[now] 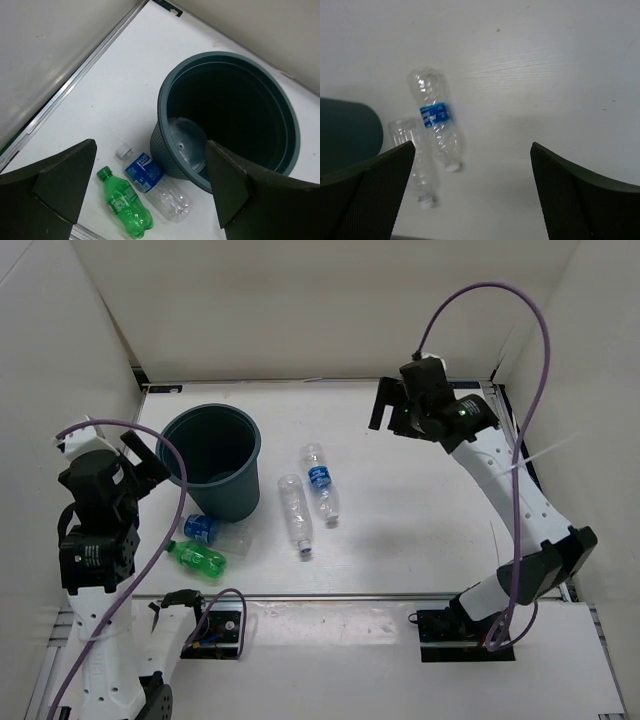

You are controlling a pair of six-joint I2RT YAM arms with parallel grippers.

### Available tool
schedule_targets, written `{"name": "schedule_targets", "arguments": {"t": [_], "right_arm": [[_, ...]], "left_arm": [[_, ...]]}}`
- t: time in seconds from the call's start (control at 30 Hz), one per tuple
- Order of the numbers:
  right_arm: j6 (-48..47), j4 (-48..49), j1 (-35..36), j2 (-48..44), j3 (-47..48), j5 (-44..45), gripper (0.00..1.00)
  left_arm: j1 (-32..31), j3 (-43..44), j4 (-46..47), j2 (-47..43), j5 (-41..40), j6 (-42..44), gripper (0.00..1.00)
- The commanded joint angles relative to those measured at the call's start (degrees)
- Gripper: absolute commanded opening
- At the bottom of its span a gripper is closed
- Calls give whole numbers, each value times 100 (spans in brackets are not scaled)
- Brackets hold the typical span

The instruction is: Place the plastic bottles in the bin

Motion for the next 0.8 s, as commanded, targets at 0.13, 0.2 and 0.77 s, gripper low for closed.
{"name": "schedule_targets", "arguments": {"t": [0.13,0.2,0.77], "right_arm": [[-1132,121,13,1431,540,-2345,100],[-1247,251,65,1723,603,-2786,100],[-993,1123,224,4018,620,-3789,100]], "left_arm": [[-50,-39,-137,83,-303,-82,100],[-50,-39,-189,83,-234,-135,100],[-50,180,-629,408,-241,129,100]]}}
